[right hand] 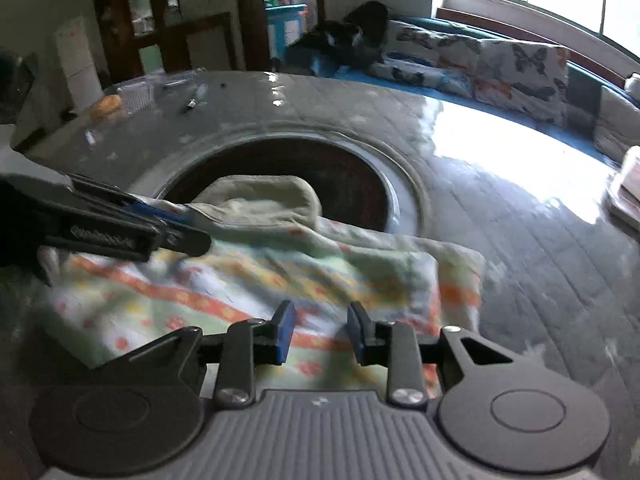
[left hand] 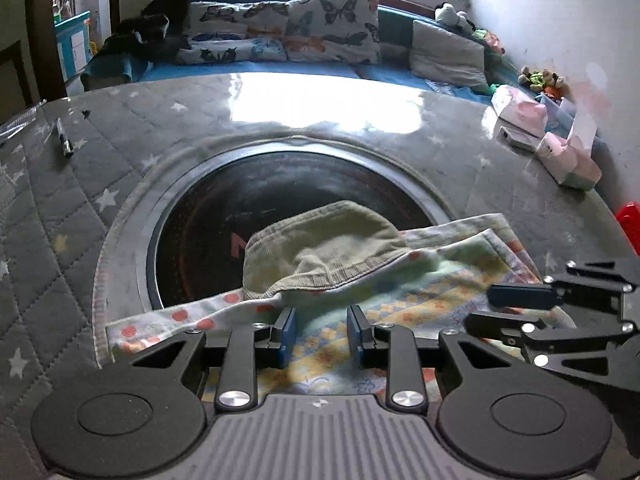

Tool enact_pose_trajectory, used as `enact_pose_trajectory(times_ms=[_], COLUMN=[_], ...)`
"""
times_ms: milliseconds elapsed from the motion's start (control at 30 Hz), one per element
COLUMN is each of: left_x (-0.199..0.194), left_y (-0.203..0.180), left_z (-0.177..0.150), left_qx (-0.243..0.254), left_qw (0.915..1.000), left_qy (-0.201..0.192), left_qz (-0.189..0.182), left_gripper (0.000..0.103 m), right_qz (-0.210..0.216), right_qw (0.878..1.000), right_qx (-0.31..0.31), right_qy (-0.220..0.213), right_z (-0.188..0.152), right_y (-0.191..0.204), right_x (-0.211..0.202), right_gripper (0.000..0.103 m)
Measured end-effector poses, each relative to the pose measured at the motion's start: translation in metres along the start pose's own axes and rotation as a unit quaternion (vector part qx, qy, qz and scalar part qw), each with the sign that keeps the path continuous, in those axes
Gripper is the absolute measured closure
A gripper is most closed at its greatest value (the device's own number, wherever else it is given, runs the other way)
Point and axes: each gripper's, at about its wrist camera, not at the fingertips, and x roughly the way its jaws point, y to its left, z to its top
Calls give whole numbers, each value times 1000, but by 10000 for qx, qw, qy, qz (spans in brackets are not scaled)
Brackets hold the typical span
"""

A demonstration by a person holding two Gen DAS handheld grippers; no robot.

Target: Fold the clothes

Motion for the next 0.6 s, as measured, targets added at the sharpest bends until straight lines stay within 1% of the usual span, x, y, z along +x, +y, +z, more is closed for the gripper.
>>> enact_pose_trajectory(times_ms=[67, 133, 167, 233, 300, 400, 500, 600], left_x=[-12, -27, -35, -47, -55, -60, -59, -63], left_y=[-4, -9, -12, -18, -22, -23, -21, -24], left_z=[-5, -12, -17, -28, -40, -61, -77, -87], left_qx=[94, 212, 285, 393, 434, 469, 395, 435], left_qw=[9999, 9994, 9990, 9982, 9978, 9976, 9980, 9973], left_qy=[-116, -256, -320, -406, -413, -369, -234, -297], left_qz=[-15, -76, -114, -183, -272, -347, -441, -514], left_gripper=[73, 73, 73, 73, 73, 73, 73, 75], right_qz=[-34, -87, -115, -242, -279, -298, -342, -345], right_qw=[10000, 9999, 9999, 9997, 9995, 9995, 9993, 9992], right_qx=[-19, 2, 9, -78, -77, 19, 42, 40], right_qy=[-26, -96, -126, 26, 150, 109, 152, 195], right_z=[-6, -12, -16, -26, -37, -49, -57, -66], right_y=[0, -2, -3, -2, -2, -1, 5, 10], right_x=[-10, -22, -28, -30, -31, -38, -46, -54], right_gripper=[72, 67, 67, 67, 67, 67, 67, 67])
